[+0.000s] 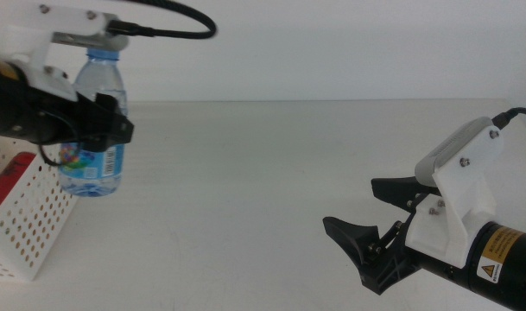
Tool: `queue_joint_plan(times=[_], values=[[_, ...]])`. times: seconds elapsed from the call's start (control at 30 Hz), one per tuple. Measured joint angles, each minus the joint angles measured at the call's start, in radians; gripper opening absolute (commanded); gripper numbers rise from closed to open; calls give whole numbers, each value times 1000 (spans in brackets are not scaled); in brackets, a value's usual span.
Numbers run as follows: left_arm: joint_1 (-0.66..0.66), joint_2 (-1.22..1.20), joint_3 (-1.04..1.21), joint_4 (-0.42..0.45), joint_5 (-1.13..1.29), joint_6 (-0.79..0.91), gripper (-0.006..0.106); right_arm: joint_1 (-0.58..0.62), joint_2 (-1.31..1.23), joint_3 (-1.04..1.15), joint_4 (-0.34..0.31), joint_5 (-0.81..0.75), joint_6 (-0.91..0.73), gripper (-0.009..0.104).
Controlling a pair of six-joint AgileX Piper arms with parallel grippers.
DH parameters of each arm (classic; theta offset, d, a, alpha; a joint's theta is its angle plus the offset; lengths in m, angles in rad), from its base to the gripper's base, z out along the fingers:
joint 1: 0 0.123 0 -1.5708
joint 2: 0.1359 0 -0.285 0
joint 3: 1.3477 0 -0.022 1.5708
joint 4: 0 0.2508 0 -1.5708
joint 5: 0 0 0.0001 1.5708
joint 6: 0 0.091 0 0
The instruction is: Use arms to grab the bottles and put them into the dustbin to the left of the table.
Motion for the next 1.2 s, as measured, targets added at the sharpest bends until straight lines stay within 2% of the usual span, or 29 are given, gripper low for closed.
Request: queue_joint_plan(times=[0.13,0.5,0.67,0.83,1.1,1.2], values=[[98,26,-37,-76,58,92,-5,0,0,0,0,0,0,72],[351,194,-323,-81,348,116,-5,0,0,0,0,0,0,72],[421,327,-471,-77,494,117,-5,0,0,0,0,0,0,72],[444,445,-564,-44,551,117,-5,0,0,0,0,0,0,72],[449,569,-642,75,548,118,-5,0,0,0,0,0,0,72],[449,604,-649,92,546,118,-5,0,0,0,0,0,0,72]])
